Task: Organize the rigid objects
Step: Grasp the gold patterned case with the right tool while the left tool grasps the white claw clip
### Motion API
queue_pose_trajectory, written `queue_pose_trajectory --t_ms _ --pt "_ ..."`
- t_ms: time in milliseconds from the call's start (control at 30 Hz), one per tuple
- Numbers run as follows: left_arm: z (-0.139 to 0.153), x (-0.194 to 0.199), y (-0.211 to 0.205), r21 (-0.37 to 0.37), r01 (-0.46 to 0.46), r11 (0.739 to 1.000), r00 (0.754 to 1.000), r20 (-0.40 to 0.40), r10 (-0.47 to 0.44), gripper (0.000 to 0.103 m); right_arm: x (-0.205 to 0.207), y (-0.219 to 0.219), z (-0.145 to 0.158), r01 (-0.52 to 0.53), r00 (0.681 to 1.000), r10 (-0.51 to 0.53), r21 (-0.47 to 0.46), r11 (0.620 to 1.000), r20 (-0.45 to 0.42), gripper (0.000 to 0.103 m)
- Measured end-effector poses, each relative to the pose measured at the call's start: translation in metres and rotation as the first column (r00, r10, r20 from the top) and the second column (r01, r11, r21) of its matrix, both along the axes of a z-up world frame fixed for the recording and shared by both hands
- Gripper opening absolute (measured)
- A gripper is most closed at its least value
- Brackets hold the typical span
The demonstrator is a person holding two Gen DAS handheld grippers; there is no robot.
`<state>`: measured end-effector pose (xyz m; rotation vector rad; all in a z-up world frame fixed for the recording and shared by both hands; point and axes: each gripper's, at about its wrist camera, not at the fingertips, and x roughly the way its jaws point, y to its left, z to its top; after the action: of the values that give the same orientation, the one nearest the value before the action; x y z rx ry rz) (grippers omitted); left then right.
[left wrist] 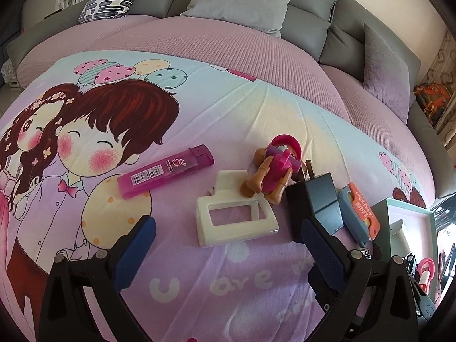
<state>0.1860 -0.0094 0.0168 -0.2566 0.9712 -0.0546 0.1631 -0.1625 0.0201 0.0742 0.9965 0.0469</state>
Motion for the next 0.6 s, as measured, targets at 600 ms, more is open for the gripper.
queue_pose_trajectory --t_ms 600 --pt "-0.0008 -0.0037 0.0004 -0.022 0.027 0.999 1.0 0.003 -0.027 0.058 0.0005 -0.0011 0.0014 -0.005 1.0 0.005 0.008 1.0 -0.003 0.083"
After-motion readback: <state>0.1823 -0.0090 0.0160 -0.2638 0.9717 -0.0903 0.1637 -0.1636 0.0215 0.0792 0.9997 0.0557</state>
